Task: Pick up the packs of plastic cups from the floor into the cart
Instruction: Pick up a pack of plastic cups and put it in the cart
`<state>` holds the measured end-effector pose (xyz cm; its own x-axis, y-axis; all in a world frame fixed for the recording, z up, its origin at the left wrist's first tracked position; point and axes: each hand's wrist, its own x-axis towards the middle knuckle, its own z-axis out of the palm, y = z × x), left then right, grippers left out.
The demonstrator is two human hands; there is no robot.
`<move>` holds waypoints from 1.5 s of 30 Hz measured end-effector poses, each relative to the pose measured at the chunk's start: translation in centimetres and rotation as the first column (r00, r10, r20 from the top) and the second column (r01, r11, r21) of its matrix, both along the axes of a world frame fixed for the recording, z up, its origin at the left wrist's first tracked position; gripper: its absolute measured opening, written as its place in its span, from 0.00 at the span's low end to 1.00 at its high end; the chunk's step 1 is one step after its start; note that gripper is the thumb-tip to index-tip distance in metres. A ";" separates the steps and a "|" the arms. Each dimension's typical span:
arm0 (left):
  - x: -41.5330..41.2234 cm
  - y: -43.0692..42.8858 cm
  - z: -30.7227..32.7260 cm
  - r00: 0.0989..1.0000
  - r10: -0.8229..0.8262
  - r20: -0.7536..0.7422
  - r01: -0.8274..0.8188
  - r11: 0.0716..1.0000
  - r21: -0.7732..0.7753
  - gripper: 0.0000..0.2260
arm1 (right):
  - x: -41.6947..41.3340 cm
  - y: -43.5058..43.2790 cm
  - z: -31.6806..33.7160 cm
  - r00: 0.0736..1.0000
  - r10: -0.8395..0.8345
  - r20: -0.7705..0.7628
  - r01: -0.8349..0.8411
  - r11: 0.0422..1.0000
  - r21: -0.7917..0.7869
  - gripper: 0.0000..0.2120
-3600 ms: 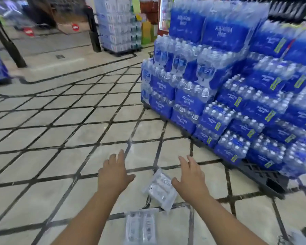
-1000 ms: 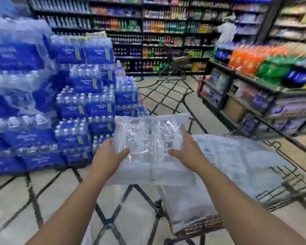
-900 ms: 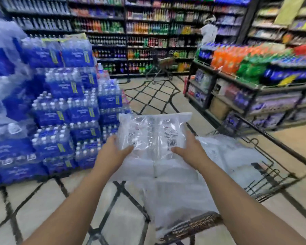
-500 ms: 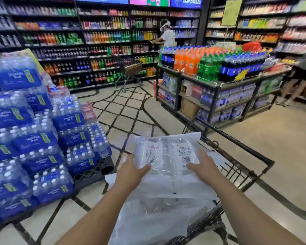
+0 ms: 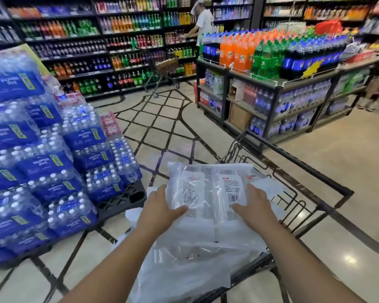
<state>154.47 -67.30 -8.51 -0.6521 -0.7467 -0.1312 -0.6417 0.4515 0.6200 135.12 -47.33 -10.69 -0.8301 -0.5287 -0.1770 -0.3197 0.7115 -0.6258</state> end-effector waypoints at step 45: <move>83.1 -25.9 -24.4 0.529 0.683 0.504 -0.833 0.532 0.153 0.38 | 69.7 -45.2 -22.9 0.445 0.867 0.225 -0.803 0.275 0.529 0.37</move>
<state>237.59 -93.23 -32.95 0.2988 -0.7765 -0.5548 -0.8167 -0.5088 0.2723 204.85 -92.48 -33.61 -0.0153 -0.7911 -0.6115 -0.9619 0.1786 -0.2070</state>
